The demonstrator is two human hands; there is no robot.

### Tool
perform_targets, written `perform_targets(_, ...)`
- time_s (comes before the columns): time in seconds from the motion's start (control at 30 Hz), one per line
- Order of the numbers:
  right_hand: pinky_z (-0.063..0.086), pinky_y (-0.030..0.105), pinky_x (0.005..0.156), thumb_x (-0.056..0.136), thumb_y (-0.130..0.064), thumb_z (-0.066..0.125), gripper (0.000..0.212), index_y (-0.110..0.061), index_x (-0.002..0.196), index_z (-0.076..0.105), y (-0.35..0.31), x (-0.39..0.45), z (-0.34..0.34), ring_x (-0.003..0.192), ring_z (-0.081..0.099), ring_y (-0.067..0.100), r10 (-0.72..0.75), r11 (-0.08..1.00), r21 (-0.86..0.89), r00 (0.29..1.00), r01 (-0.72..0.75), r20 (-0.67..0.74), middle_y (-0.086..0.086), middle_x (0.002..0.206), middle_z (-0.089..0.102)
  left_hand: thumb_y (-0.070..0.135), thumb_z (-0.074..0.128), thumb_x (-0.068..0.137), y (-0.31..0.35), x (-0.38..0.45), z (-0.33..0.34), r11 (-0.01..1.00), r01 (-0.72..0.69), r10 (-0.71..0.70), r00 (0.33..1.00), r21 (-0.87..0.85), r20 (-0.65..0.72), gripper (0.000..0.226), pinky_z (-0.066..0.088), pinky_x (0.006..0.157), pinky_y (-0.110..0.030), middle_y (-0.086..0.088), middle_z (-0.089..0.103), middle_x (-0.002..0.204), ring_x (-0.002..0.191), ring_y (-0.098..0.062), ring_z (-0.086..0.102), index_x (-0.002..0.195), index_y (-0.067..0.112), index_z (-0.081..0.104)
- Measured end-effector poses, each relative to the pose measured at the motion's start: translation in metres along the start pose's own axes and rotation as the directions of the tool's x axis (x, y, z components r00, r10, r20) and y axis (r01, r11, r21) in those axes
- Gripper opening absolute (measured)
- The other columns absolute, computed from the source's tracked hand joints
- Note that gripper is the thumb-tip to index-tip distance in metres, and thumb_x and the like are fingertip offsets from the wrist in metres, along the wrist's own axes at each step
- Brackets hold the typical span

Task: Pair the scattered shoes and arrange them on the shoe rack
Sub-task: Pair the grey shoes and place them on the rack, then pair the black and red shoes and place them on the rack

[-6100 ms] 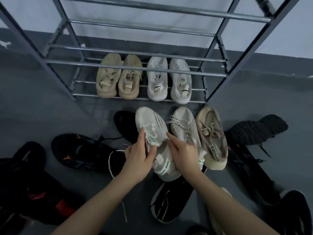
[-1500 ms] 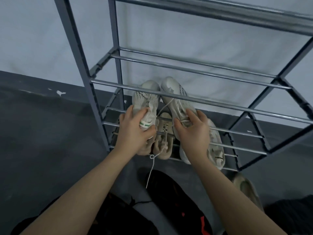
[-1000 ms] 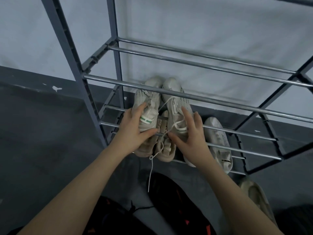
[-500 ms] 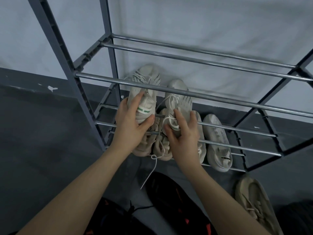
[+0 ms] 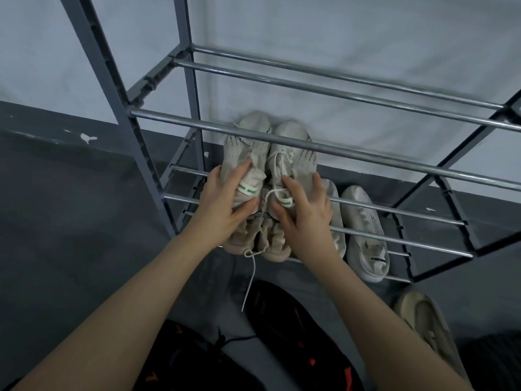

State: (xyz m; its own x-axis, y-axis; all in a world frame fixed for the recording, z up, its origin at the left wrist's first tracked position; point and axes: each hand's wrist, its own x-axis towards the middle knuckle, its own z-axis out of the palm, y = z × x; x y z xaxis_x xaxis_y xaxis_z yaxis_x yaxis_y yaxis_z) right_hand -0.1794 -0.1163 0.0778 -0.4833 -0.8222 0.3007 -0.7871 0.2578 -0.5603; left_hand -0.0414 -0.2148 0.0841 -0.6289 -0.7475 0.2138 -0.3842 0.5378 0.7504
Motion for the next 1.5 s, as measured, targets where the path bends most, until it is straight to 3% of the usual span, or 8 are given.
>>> perform_targets(0.17, 0.021, 0.054, 0.106, 0.087, -0.054, 0.051, 0.054, -0.038, 0.137, 0.038, -0.005, -0.001, -0.007, 0.135, 0.024, 0.043, 0.027, 0.997, -0.067, 0.998, -0.024, 0.048, 0.021, 0.153, 0.015, 0.048, 0.051, 0.087, 0.005, -0.002, -0.01, 0.967, 0.022, -0.042, 0.997, 0.254, 0.07, 0.072, 0.027, 0.109, -0.052, -0.019, 0.025, 0.144, 0.13, -0.038, 0.033, 0.145, 0.037, 0.01)
perform_targets(0.27, 0.015, 0.053, 0.109, 0.084, -0.06, 0.049, 0.066, -0.044, 0.143, 0.022, -0.006, -0.011, -0.019, 0.141, 0.014, 0.037, 0.033, 0.997, -0.075, 0.996, -0.026, 0.08, 0.016, 0.157, 0.006, 0.048, 0.046, 0.089, 0.012, -0.022, -0.012, 0.921, 0.051, -0.044, 0.999, 0.386, -0.025, 0.073, 0.015, 0.112, -0.051, -0.024, 0.013, 0.152, 0.138, -0.04, 0.018, 0.148, 0.027, 0.007)
perform_targets(0.47, 0.023, 0.047, 0.106, 0.091, -0.035, 0.055, 0.055, -0.028, 0.141, 0.034, -0.004, -0.07, -0.046, 0.135, 0.027, 0.031, -0.106, 0.989, -0.098, 0.993, 0.111, 0.051, 0.012, 0.148, 0.028, 0.032, 0.05, 0.091, 0.031, -0.082, 0.0, 0.928, 0.053, -0.028, 0.997, 0.37, -0.071, 0.064, 0.023, 0.108, -0.049, -0.017, 0.027, 0.15, 0.135, -0.035, 0.027, 0.146, 0.014, 0.023)
perform_targets(0.73, 0.029, 0.033, 0.095, 0.092, -0.028, 0.053, 0.044, -0.02, 0.134, 0.045, 0.041, -0.178, -0.069, 0.118, 0.045, 0.026, -0.009, 0.994, -0.101, 0.95, 0.042, 0.312, 0.004, 0.133, 0.045, 0.034, 0.047, 0.092, 0.062, -0.161, 0.045, 0.932, 0.072, -0.117, 0.988, 0.355, 0.105, 0.057, 0.02, 0.108, -0.042, -0.009, 0.035, 0.146, 0.132, -0.029, 0.031, 0.143, 0.016, 0.031)
perform_targets(0.87, 0.037, 0.039, 0.095, 0.09, -0.029, 0.055, 0.043, -0.02, 0.132, 0.047, 0.07, -0.211, -0.075, 0.114, 0.05, 0.029, 0.101, 0.989, -0.14, 0.914, -0.049, 0.392, 0.006, 0.126, 0.05, 0.035, 0.044, 0.094, 0.071, -0.199, 0.075, 0.937, 0.11, -0.188, 0.959, 0.332, 0.212, 0.055, 0.016, 0.109, -0.04, -0.008, 0.03, 0.149, 0.136, -0.026, 0.025, 0.144, 0.019, 0.027)
perform_targets(1.07, 0.032, 0.045, 0.101, 0.08, -0.053, 0.06, 0.073, -0.032, 0.143, 0.028, 0.108, -0.24, -0.058, 0.123, 0.042, 0.036, 0.248, 0.957, -0.254, 0.847, -0.139, 0.47, 0.011, 0.141, 0.038, 0.038, 0.041, 0.094, 0.06, -0.237, 0.126, 0.927, 0.124, -0.253, 0.904, 0.355, 0.345, 0.054, 0.019, 0.107, -0.04, -0.009, 0.032, 0.147, 0.131, -0.028, 0.031, 0.144, 0.024, 0.024)
perform_targets(1.2, 0.025, 0.046, 0.106, 0.071, -0.067, 0.06, 0.094, -0.038, 0.147, 0.012, 0.127, -0.253, -0.036, 0.129, 0.037, 0.035, 0.224, 0.939, -0.342, 0.802, -0.026, 0.554, 0.014, 0.15, 0.027, 0.046, 0.034, 0.094, 0.042, -0.247, 0.148, 0.805, -0.035, -0.225, 0.906, 0.592, 0.359, 0.059, 0.016, 0.107, -0.041, -0.014, 0.032, 0.147, 0.131, -0.03, 0.032, 0.146, 0.02, 0.021)
perform_targets(1.5, 0.03, 0.045, 0.098, 0.07, -0.051, 0.068, 0.078, -0.036, 0.14, 0.036, 0.123, -0.256, -0.028, 0.113, 0.041, 0.033, 0.149, 0.982, -0.169, 0.89, -0.082, 0.431, 0.014, 0.126, 0.044, 0.049, 0.019, 0.096, 0.026, -0.243, 0.162, 0.824, 0.029, -0.271, 0.897, 0.566, 0.349, 0.066, 0.013, 0.11, -0.039, -0.014, 0.041, 0.142, 0.129, -0.027, 0.038, 0.148, 0.017, -0.003)
